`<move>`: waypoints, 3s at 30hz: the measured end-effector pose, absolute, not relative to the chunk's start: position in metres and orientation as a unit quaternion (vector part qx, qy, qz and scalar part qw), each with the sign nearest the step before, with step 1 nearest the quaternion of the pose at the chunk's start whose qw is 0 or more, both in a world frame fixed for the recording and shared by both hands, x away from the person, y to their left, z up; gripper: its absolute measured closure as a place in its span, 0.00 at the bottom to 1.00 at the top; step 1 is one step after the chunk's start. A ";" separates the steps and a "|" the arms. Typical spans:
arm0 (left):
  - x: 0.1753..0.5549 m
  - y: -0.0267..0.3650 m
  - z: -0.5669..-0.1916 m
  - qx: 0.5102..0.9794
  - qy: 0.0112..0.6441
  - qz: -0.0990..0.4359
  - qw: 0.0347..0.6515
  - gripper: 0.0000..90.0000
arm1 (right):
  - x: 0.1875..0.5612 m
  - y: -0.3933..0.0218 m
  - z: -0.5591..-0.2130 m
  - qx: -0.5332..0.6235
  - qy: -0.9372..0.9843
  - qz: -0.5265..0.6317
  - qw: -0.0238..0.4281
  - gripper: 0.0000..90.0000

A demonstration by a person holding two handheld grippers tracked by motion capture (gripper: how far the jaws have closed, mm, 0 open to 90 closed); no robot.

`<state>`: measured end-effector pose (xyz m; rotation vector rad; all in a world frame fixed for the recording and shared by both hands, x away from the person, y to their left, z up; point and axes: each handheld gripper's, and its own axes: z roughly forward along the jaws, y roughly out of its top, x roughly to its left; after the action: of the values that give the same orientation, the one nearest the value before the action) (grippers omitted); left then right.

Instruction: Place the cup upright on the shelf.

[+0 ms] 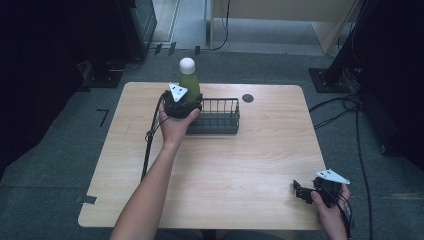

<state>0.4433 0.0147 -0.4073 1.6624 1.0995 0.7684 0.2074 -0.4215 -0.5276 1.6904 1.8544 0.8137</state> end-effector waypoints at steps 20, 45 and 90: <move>0.446 0.018 -0.405 0.677 0.461 0.288 0.496 0.15 | 0.207 -0.422 -0.528 0.620 0.681 0.299 0.249 0.00; 0.410 0.051 -0.403 0.668 0.465 0.277 0.510 0.00 | 0.207 -0.421 -0.528 0.619 0.682 0.299 0.248 0.00; 0.303 0.154 -0.463 0.659 0.514 0.271 0.477 0.00 | 0.207 -0.421 -0.528 0.621 0.681 0.296 0.250 0.00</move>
<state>0.3034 0.1542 -0.4631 1.6106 1.2557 0.6617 0.2074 -0.4214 -0.5277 1.6897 1.8552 0.8069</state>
